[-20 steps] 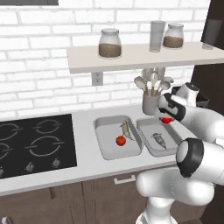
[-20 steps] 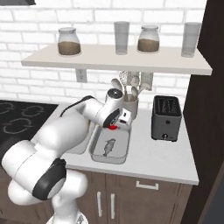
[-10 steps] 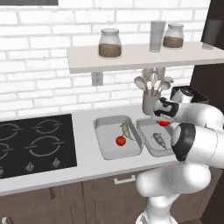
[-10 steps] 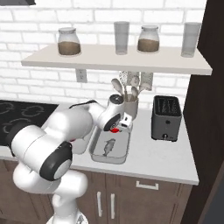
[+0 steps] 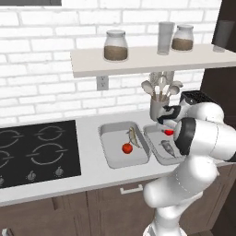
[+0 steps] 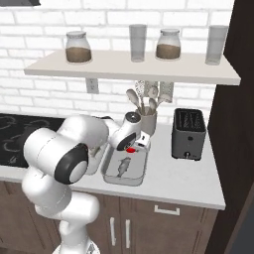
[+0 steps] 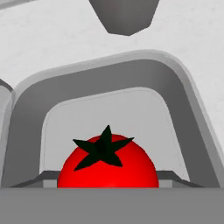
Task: Place one tomato and one fish in each tupperware on the nearby counter, to pack two identical lunches.
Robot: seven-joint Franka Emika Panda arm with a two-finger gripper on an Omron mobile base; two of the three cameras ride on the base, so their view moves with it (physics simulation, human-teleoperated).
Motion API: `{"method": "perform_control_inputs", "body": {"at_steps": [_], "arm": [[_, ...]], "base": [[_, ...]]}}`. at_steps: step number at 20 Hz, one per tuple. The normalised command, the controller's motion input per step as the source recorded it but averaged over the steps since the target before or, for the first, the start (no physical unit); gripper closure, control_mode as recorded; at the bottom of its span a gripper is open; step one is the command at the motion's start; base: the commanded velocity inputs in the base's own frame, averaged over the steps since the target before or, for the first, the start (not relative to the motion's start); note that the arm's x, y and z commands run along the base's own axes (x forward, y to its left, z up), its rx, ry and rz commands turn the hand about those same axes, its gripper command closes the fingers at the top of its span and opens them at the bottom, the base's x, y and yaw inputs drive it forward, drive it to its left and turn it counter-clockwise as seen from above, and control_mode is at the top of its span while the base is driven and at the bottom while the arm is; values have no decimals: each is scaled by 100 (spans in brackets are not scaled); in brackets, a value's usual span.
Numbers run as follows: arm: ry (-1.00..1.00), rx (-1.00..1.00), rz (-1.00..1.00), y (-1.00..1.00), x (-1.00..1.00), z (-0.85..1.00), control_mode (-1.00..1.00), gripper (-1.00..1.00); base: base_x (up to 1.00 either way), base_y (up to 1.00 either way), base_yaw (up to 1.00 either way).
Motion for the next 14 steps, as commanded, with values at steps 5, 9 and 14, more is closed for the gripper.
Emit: {"method": "perform_control_inputs", "body": {"at_steps": [5, 9, 14], "arm": [[0, 0, 0, 0, 27, -24, -100, 100], [0, 0, 0, 0, 26, -25, -100, 100], [0, 0, 0, 0, 18, -17, -100, -100]], "base": [[0, 0, 0], [0, 0, 0], [0, 0, 0]]}}
